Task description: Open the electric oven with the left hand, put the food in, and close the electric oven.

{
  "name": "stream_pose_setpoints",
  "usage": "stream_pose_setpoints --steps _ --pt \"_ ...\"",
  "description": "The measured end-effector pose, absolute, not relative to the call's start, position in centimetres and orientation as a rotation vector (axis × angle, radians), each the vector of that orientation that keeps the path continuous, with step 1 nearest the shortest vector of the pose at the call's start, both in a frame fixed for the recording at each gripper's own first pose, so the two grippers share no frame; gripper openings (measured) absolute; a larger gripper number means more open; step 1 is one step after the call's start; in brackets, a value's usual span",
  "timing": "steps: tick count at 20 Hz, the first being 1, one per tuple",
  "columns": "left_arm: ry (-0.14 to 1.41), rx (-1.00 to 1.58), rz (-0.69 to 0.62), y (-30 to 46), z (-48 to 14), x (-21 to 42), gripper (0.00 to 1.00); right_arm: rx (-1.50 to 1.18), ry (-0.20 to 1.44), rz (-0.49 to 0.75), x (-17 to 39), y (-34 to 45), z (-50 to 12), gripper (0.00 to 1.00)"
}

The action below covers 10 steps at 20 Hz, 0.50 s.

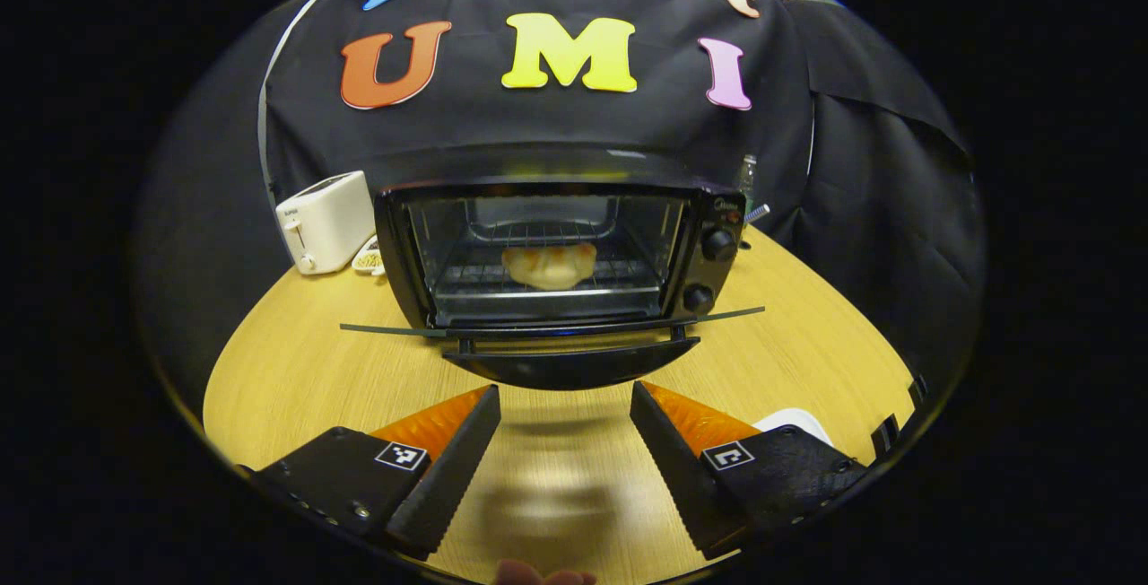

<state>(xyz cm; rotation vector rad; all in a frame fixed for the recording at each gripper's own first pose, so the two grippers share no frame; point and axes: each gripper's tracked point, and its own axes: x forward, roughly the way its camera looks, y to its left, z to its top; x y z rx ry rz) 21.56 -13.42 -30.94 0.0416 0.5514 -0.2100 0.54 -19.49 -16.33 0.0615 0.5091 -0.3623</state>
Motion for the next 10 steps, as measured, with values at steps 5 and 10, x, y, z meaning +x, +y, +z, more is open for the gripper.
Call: stream_pose_setpoints --steps 5,10 --pt "0.392 0.006 -0.217 -13.1 -23.6 25.6 0.94 0.054 0.463 -0.363 0.3 -19.1 -14.1 0.97" --pt "0.265 -0.001 -0.229 -11.0 -15.4 24.7 0.94 0.065 0.380 -0.314 1.7 -16.9 -9.9 0.97"
